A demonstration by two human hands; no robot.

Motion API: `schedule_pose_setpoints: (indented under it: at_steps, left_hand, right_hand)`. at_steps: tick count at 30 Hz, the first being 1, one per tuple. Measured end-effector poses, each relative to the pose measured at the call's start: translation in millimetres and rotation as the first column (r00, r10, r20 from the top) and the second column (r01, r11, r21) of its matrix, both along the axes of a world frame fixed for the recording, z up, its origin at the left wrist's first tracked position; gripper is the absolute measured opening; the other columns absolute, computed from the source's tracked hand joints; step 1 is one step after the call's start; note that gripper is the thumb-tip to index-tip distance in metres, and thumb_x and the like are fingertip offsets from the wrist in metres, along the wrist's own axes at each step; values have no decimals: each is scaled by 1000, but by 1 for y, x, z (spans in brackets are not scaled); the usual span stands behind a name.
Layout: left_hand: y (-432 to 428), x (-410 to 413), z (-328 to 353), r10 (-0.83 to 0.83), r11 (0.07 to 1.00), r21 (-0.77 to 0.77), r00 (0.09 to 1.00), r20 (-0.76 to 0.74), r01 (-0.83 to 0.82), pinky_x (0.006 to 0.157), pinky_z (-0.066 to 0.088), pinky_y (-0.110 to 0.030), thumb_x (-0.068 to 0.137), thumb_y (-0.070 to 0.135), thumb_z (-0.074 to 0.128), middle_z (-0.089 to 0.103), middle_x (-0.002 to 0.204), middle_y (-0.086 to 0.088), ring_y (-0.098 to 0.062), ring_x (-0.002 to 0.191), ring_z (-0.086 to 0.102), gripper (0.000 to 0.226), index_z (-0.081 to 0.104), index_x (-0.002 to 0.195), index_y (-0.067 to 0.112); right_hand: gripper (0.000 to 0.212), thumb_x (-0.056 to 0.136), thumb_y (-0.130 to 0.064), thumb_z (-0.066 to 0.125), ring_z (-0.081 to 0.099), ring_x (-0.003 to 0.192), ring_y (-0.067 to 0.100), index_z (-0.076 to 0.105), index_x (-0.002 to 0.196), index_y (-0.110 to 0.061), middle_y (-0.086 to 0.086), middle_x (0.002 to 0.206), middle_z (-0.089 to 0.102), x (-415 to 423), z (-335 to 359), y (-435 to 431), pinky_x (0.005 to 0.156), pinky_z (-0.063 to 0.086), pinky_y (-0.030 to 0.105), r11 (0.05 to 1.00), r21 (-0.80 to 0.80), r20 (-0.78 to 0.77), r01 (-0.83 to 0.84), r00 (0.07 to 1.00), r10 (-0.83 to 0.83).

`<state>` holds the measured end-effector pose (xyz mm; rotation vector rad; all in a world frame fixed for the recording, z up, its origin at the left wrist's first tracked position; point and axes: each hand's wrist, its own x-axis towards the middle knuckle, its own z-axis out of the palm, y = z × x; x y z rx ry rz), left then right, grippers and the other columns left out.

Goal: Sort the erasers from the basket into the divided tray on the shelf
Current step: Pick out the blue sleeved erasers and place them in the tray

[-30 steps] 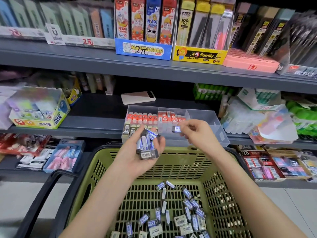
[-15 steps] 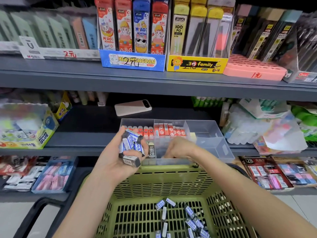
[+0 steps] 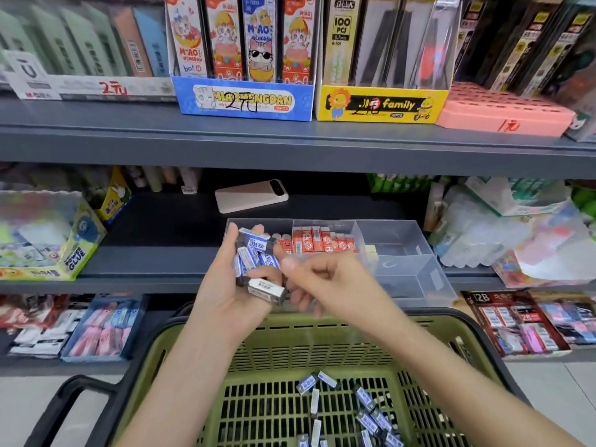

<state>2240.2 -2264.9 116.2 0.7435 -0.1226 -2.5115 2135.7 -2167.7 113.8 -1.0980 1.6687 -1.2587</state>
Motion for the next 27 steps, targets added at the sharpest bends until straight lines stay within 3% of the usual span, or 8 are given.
schedule_pose_setpoints:
  at_steps: [2, 6, 9, 14, 17, 20, 24, 27]
  left_hand:
    - [2, -3, 0, 40, 999, -14, 999, 2, -40, 47, 49, -16, 80, 43, 66, 64, 78, -11, -16, 65, 60, 34, 72, 78, 10]
    - [2, -3, -1, 124, 992, 30, 992, -35, -123, 35, 38, -12, 80, 41, 67, 62, 76, -14, -18, 72, 59, 32, 68, 88, 10]
    - [-1, 2, -1, 175, 984, 41, 984, -15, -174, 37, 39, -14, 81, 37, 69, 64, 75, -16, -21, 70, 61, 31, 74, 86, 7]
    - [-8, 18, -2, 174, 985, -11, 985, 12, -173, 40, 38, -13, 66, 32, 74, 60, 93, -10, -19, 69, 62, 28, 78, 75, 6]
    - [-7, 25, -2, 132, 990, -57, 991, -1, -132, 39, 37, -12, 67, 34, 73, 62, 89, -6, -17, 70, 62, 29, 78, 78, 8]
    - [-4, 29, -6, 78, 990, -116, 997, 2, -78, 38, 35, -11, 71, 37, 68, 63, 83, -3, -16, 67, 63, 29, 78, 76, 10]
    - [-2, 32, -11, 49, 990, -132, 999, 18, -46, 36, 34, -10, 74, 40, 64, 64, 78, -3, -15, 63, 62, 32, 77, 71, 11]
    - [-2, 34, -16, 31, 990, -136, 999, 16, -28, 35, 34, -10, 76, 41, 63, 64, 78, -5, -15, 64, 61, 35, 76, 67, 10]
  right_hand:
    - [28, 76, -48, 70, 63, 54, 11, 68, 68, -21, 3, 62, 68, 14, -1, 4, 46, 48, 20, 1000, 7, 63, 19, 998, -19]
    - [9, 79, -15, 74, 61, 53, 11, 65, 81, -11, 6, 66, 66, 23, -3, 5, 48, 49, 20, 998, -10, 135, 60, 989, -58]
    - [7, 81, -9, 70, 60, 54, 11, 67, 85, -13, 4, 69, 66, 7, 2, 8, 49, 48, 21, 999, -32, 113, 43, 993, -39]
    - [9, 75, -16, 77, 56, 59, 7, 69, 71, -15, -7, 62, 63, -48, 2, 5, 56, 44, 22, 980, 173, -176, 99, 982, -68]
    - [18, 75, -12, 77, 56, 57, 7, 66, 62, -17, -11, 59, 62, -52, -16, -10, 60, 47, 23, 932, 357, -316, 69, 947, 51]
    - [28, 83, -16, 68, 53, 57, -1, 62, 56, -17, -9, 57, 61, -48, -32, -23, 67, 46, 24, 901, 418, -474, 115, 874, 108]
    - [39, 93, -29, 55, 53, 58, 14, 62, 66, -2, 16, 66, 63, -52, -35, -31, 62, 46, 25, 844, 526, -488, 101, 849, 203]
    - [38, 92, -29, 56, 48, 59, 15, 60, 60, -9, 4, 61, 54, -53, -35, -30, 61, 41, 26, 815, 574, -546, 74, 776, 315]
